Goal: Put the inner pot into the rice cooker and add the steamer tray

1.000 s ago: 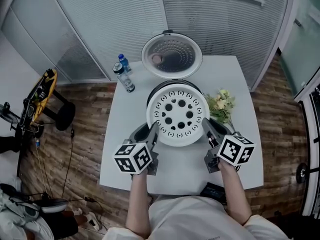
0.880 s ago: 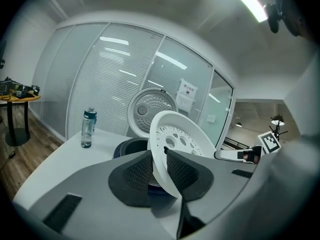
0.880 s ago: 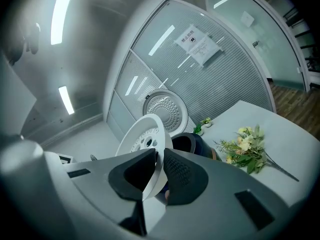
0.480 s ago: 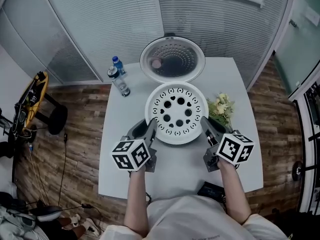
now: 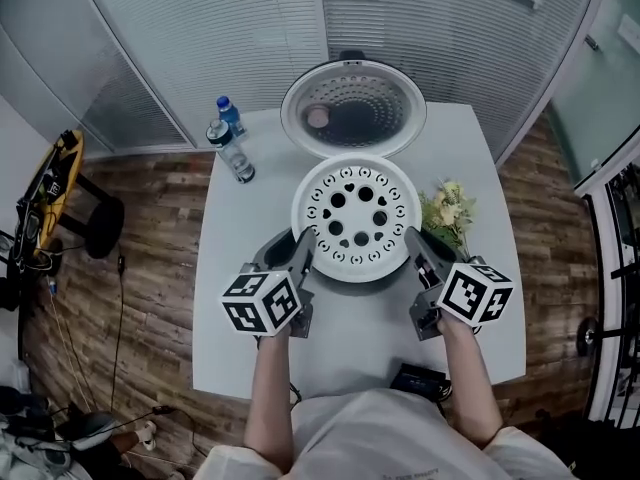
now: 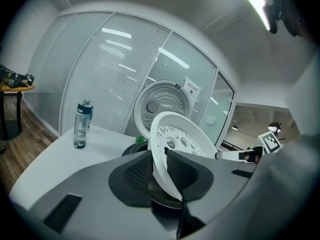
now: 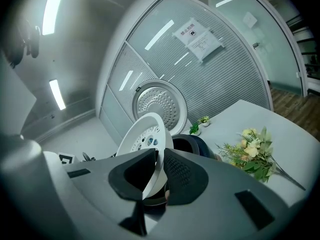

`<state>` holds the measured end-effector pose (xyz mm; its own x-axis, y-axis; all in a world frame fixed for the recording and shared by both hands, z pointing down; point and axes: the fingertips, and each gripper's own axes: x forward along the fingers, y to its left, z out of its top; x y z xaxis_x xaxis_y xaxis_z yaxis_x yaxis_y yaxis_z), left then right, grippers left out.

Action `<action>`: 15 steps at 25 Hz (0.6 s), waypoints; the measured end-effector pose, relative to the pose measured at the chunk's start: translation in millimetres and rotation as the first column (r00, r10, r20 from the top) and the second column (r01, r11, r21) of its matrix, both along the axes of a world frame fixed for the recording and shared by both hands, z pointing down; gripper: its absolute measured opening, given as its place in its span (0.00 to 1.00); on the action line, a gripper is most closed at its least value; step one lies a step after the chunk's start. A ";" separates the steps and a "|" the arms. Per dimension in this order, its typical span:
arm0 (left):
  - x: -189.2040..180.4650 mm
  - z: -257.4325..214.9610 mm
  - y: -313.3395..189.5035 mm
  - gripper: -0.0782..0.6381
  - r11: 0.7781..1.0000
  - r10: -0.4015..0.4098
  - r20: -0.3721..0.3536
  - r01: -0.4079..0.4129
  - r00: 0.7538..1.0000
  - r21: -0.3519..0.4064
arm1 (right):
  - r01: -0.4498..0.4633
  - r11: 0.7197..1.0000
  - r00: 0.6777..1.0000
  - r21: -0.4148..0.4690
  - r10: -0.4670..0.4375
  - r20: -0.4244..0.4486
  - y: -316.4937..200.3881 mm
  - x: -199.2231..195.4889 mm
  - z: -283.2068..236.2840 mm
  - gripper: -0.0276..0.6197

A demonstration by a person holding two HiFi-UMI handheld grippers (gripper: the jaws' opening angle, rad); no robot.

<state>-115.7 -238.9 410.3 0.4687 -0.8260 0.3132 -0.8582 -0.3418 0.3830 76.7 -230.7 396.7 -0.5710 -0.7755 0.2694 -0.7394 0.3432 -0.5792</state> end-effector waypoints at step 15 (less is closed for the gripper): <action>7.0 29.6 -6.7 0.23 0.998 0.044 0.022 -0.043 0.999 -0.035 | -0.029 0.999 0.999 -0.040 0.027 -0.044 -4.3 4.7 28.7 0.14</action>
<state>-108.7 -245.6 439.9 0.4962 -0.7935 0.3524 -0.8515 -0.3657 0.3758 81.4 -235.0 425.4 -0.5365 -0.7789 0.3248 -0.7730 0.2991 -0.5595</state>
